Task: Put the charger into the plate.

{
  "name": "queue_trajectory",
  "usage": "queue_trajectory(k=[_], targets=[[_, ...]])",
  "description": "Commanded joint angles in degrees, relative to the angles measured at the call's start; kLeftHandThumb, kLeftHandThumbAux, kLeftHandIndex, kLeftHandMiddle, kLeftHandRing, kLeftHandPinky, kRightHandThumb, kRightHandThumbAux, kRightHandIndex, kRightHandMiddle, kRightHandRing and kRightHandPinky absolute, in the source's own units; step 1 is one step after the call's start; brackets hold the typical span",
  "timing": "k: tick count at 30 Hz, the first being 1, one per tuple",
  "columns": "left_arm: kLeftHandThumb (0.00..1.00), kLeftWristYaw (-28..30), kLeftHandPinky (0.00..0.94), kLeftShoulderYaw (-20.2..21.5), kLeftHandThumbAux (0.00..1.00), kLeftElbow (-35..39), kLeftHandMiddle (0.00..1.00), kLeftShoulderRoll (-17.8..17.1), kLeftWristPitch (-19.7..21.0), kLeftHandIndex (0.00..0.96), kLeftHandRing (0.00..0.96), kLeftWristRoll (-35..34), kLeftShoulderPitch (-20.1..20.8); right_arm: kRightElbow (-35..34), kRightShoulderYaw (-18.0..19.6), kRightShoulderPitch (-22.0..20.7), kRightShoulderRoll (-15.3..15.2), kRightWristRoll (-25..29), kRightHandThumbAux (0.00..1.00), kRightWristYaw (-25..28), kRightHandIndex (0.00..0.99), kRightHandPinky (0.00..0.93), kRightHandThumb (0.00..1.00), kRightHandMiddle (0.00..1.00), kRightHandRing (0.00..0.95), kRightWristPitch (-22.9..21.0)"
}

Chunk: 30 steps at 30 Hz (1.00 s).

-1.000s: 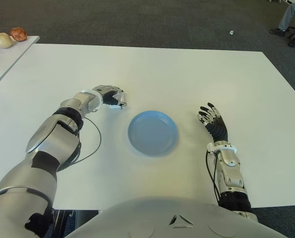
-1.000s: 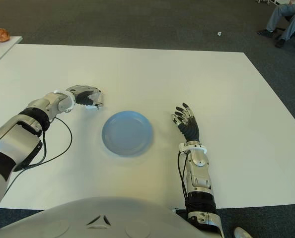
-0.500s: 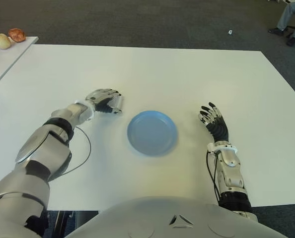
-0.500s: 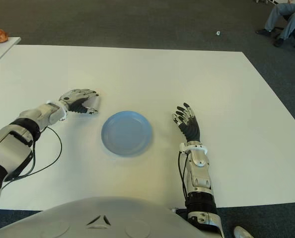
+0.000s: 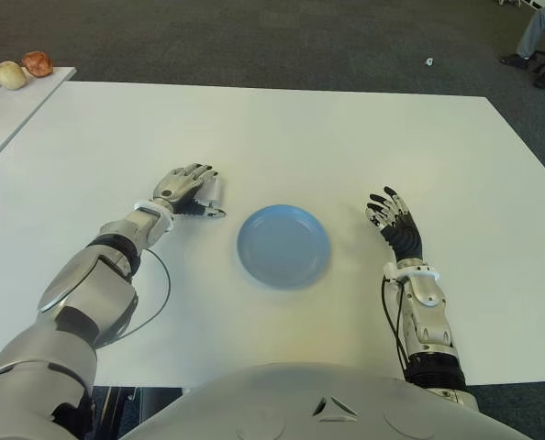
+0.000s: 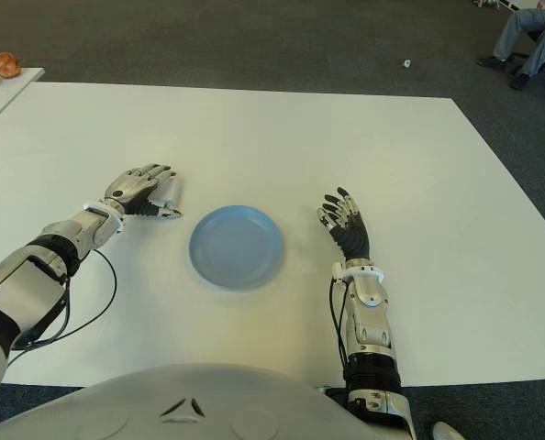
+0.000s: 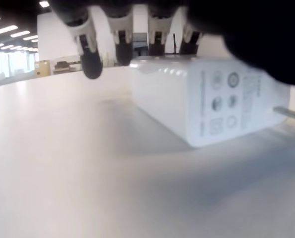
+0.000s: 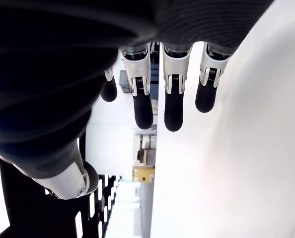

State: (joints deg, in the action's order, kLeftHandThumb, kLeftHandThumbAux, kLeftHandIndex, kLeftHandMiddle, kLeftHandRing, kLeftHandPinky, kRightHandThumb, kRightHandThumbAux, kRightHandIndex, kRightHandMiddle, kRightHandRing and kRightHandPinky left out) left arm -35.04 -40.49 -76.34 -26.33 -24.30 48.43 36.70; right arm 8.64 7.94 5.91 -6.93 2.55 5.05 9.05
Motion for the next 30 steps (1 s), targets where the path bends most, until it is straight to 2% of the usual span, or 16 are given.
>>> queue_trajectory(k=[1, 11, 19, 28, 30], targets=[[0.364, -3.2, 0.186, 0.2, 0.386, -1.3, 0.047, 3.3, 1.2, 0.0, 0.09, 0.0, -3.6, -1.3, 0.1, 0.2, -0.2, 0.5, 0.666, 0.2, 0.033, 0.165, 0.056, 0.223, 0.212, -1.0], [0.353, -6.4, 0.177, 2.9, 0.396, -1.7, 0.052, 5.3, 1.9, 0.0, 0.099, -2.5, -5.3, -2.5, 0.1, 0.9, -0.4, 0.4, 0.66, 0.1, 0.031, 0.152, 0.046, 0.214, 0.2, -1.0], [0.4, -3.8, 0.175, 5.6, 0.423, -2.0, 0.053, 6.1, 3.7, 0.0, 0.096, -4.9, -5.4, -3.3, 0.1, 1.3, -0.4, 0.3, 0.66, 0.1, 0.029, 0.157, 0.037, 0.214, 0.198, -0.3], [0.411, -0.8, 0.222, 7.6, 0.451, -2.0, 0.109, 5.7, 4.1, 0.019, 0.145, -6.5, -4.8, -3.8, 0.4, 1.7, -0.5, 0.8, 0.656, 0.4, 0.03, 0.156, 0.036, 0.217, 0.201, -0.1], [0.417, 0.3, 0.285, 8.3, 0.452, -2.0, 0.167, 5.3, 3.5, 0.051, 0.199, -7.1, -4.6, -3.9, 0.4, 1.8, -0.4, 0.7, 0.655, 0.3, 0.033, 0.16, 0.033, 0.219, 0.203, -0.1]])
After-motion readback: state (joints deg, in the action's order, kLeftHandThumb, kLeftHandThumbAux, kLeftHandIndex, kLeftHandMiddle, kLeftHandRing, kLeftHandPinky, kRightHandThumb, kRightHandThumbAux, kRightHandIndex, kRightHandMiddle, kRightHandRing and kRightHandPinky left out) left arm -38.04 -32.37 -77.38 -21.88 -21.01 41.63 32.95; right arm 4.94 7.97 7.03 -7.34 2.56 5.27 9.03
